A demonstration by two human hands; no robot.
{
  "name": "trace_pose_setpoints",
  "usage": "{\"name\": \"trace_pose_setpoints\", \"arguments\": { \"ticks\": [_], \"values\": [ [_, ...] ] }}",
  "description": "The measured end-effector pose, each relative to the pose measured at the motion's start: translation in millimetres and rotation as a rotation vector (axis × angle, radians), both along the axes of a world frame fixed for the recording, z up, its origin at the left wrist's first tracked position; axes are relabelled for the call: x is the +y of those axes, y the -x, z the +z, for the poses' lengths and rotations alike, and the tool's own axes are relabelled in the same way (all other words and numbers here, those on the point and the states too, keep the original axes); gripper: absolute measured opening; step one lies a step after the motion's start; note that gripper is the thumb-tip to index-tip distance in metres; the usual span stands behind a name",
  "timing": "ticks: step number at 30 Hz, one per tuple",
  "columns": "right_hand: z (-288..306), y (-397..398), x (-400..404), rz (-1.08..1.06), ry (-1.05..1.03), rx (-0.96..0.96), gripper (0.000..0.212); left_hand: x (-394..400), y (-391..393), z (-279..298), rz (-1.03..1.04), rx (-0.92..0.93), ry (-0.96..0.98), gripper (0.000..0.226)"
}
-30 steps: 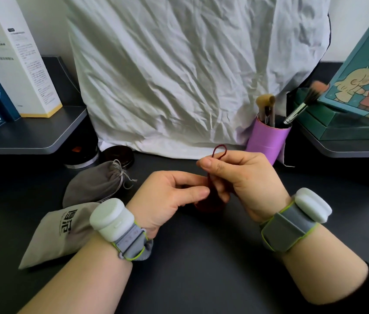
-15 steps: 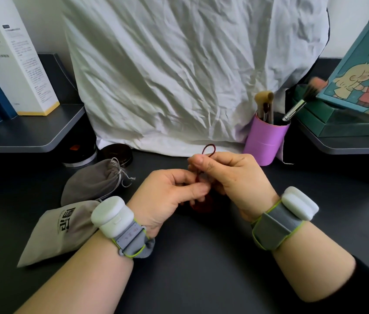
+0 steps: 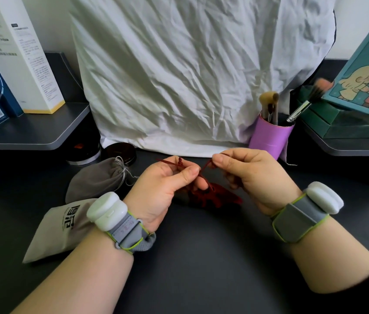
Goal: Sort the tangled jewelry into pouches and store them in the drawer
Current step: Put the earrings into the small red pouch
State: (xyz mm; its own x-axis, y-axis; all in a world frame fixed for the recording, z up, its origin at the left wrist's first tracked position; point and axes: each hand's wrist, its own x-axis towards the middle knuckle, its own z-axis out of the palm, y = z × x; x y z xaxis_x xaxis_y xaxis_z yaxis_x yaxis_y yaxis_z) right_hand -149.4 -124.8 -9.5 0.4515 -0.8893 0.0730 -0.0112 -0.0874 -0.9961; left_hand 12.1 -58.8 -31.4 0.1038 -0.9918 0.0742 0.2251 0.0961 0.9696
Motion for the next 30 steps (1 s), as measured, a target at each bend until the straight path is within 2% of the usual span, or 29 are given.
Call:
{"name": "trace_pose_setpoints", "arguments": {
  "ticks": [5, 8, 13, 16, 27, 30],
  "values": [
    [4.2, -1.4, -0.8, 0.066, -0.129, -0.314, 0.018, 1.9, 1.5, 1.8, -0.034, -0.028, -0.065, 0.011],
    [7.9, 2.3, 0.5, 0.162, -0.163, -0.378, 0.018, 1.3, 1.3, 1.8, 0.008, 0.009, -0.098, 0.014],
    [7.7, 3.7, 4.9, 0.248, -0.123, -0.268, 0.019, 1.3, 0.3, 2.6, 0.023, 0.083, -0.11, 0.014],
    [5.9, 3.7, 4.4, 0.252, -0.136, -0.194, 0.02, 1.5, -0.2, 1.9, 0.021, 0.063, -0.063, 0.012],
    [-2.4, 0.9, 1.1, 0.097, -0.157, -0.069, 0.021, 5.1, 2.1, -1.5, 0.117, -0.337, 0.205, 0.018],
    [-2.7, 0.4, 0.8, 0.056, -0.152, -0.026, 0.025, 5.2, 1.5, -1.3, 0.161, -0.395, 0.247, 0.015]
  ]
}}
